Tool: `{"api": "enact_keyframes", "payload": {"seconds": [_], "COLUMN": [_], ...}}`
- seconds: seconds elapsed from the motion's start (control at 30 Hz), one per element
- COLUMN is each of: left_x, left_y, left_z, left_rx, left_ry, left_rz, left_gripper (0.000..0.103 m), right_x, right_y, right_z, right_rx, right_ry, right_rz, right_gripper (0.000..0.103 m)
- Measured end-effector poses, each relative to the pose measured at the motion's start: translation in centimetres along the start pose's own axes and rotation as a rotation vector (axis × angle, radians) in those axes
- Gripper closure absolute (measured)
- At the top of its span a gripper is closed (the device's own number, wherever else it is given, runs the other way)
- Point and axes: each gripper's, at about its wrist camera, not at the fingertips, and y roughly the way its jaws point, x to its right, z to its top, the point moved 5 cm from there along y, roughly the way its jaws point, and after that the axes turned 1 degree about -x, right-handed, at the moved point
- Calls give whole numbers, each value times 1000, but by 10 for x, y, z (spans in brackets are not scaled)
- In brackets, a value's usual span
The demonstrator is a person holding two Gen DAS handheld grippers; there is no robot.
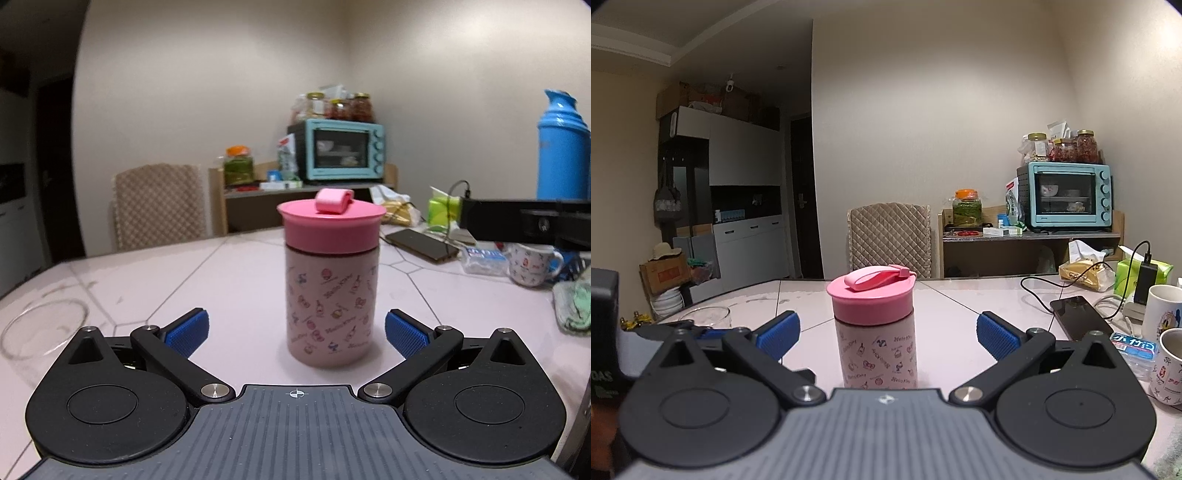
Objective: Unscrew bottle cap and pour
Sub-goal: 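Move the left gripper to the pink bottle body and close on it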
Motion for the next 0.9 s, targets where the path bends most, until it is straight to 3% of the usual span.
{"api": "enact_keyframes", "payload": {"seconds": [0.9], "left_x": [-3], "left_y": [86], "left_z": [16], "left_rx": [26], "left_ry": [75], "left_rz": [-278], "left_gripper": [0], "right_x": [9], "right_y": [43], "right_z": [6], "right_rx": [-41], "right_ry": [-1], "right_rz": [60], "right_gripper": [0]}}
